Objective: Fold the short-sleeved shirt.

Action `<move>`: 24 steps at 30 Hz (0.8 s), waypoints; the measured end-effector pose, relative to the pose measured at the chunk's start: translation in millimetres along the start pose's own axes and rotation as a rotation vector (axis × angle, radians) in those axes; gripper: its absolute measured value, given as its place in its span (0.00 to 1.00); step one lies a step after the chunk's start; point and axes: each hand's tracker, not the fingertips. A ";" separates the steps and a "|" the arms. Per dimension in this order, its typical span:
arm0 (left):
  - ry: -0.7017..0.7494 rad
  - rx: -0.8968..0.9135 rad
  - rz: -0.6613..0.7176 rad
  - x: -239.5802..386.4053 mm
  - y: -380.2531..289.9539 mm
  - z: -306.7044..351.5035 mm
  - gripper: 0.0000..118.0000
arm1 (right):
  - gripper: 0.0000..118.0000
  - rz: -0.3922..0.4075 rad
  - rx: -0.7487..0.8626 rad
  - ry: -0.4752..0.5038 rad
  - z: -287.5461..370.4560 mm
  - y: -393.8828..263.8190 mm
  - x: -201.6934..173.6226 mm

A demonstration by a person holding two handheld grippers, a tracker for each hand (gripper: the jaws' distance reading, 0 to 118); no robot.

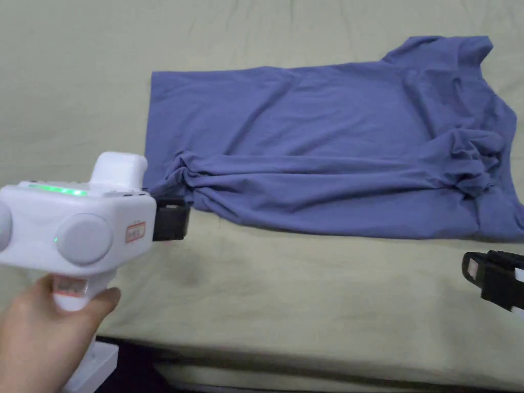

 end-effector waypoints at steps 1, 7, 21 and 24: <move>-0.005 0.011 -0.003 -4.5 6.5 -12.2 0.78 | 0.02 -0.003 0.003 -0.002 -0.7 1.4 -0.9; -0.008 -0.036 -0.003 -26.6 33.6 -87.1 0.78 | 0.02 -0.031 -0.034 0.002 -16.7 2.0 0.6; -0.192 0.023 0.094 -41.4 43.4 -39.0 0.15 | 0.90 -0.022 -0.039 -0.041 -30.0 27.4 15.7; -0.158 0.018 0.029 -33.7 49.3 -34.2 0.15 | 1.00 0.012 0.039 -0.125 -38.2 36.1 40.1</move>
